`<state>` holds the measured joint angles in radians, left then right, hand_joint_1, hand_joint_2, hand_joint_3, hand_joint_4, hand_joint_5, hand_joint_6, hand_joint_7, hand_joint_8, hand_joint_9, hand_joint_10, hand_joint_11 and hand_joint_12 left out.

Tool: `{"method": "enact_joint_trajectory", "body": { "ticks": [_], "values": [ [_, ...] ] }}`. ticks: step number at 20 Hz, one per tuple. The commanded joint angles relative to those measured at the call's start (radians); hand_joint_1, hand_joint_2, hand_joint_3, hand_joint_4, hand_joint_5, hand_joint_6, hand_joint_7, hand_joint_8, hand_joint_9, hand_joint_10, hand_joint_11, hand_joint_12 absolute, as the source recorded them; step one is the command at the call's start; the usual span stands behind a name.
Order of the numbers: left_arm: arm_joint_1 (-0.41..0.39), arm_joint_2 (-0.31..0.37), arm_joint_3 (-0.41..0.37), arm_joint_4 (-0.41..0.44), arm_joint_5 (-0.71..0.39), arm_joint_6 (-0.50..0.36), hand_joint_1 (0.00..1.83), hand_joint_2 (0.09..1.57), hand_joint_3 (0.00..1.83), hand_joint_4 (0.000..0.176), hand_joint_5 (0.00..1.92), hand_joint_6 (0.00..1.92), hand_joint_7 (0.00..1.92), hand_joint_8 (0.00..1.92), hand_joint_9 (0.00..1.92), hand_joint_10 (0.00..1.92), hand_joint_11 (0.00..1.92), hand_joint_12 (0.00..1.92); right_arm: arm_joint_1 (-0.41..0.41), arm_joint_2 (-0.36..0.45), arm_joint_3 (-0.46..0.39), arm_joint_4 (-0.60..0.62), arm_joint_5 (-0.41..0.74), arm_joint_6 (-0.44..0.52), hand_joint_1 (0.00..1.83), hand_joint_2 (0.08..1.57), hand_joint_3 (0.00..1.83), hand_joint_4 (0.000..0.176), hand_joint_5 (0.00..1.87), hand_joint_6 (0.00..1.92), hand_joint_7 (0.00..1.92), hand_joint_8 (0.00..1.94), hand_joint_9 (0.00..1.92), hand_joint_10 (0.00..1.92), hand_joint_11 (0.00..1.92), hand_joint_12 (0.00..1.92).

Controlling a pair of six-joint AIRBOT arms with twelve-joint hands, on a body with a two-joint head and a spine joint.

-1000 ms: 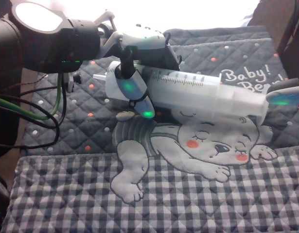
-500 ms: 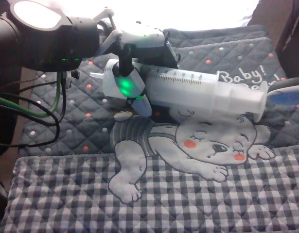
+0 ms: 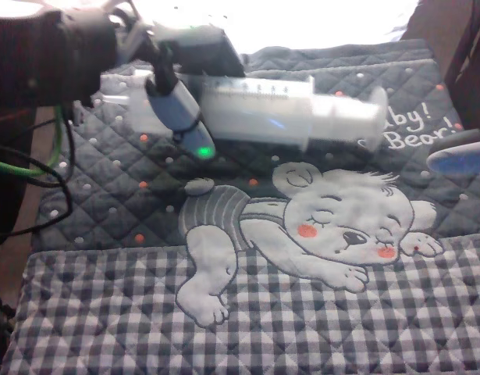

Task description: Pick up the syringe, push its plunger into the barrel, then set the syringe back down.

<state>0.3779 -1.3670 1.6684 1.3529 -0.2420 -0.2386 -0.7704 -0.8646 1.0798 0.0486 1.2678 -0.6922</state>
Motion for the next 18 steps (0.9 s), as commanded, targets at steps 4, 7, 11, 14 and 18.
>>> {"method": "enact_joint_trajectory", "body": {
  "ticks": [4,7,11,14,18],
  "values": [
    [-0.025,0.049,-0.025,-0.185,-0.043,0.097,1.60,1.14,0.05,0.144,1.10,1.92,1.28,1.92,1.39,1.92,1.46,1.92,0.012,0.006,-0.005,0.029,0.123,0.005,0.60,0.59,0.00,0.000,0.07,0.00,0.32,0.00,0.27,0.00,0.00,0.61],
    [-0.031,0.100,-0.050,-0.260,-0.075,0.125,1.63,1.11,0.06,0.067,1.19,1.92,1.37,1.92,1.46,1.92,1.52,1.92,0.012,0.004,-0.007,0.041,0.123,0.005,0.60,0.60,0.00,0.000,0.05,0.00,0.29,0.00,0.26,0.00,0.00,0.65],
    [-0.056,0.147,-0.088,-0.274,-0.110,0.125,1.65,1.07,0.11,0.000,1.23,1.92,1.39,1.92,1.48,1.92,1.54,1.92,0.000,-0.001,-0.002,0.064,0.122,0.005,0.56,0.60,0.00,0.000,0.00,0.00,0.22,0.00,0.21,0.00,0.00,0.53],
    [-0.079,0.168,-0.110,-0.287,-0.137,0.133,1.63,0.90,0.48,0.000,1.27,1.92,1.45,1.92,1.52,1.92,1.59,1.92,-0.013,-0.007,0.010,0.095,0.119,0.005,0.56,0.64,0.01,0.000,0.00,0.00,0.08,0.00,0.08,0.00,0.00,0.25],
    [-0.104,0.183,-0.125,-0.301,-0.165,0.141,1.66,0.76,0.74,0.000,1.30,1.92,1.43,1.92,1.52,1.92,1.59,1.92,-0.023,-0.017,0.048,0.128,0.065,0.005,0.53,0.65,0.00,0.000,0.00,0.00,0.00,0.00,0.00,0.00,0.00,0.06]
  ]
}}
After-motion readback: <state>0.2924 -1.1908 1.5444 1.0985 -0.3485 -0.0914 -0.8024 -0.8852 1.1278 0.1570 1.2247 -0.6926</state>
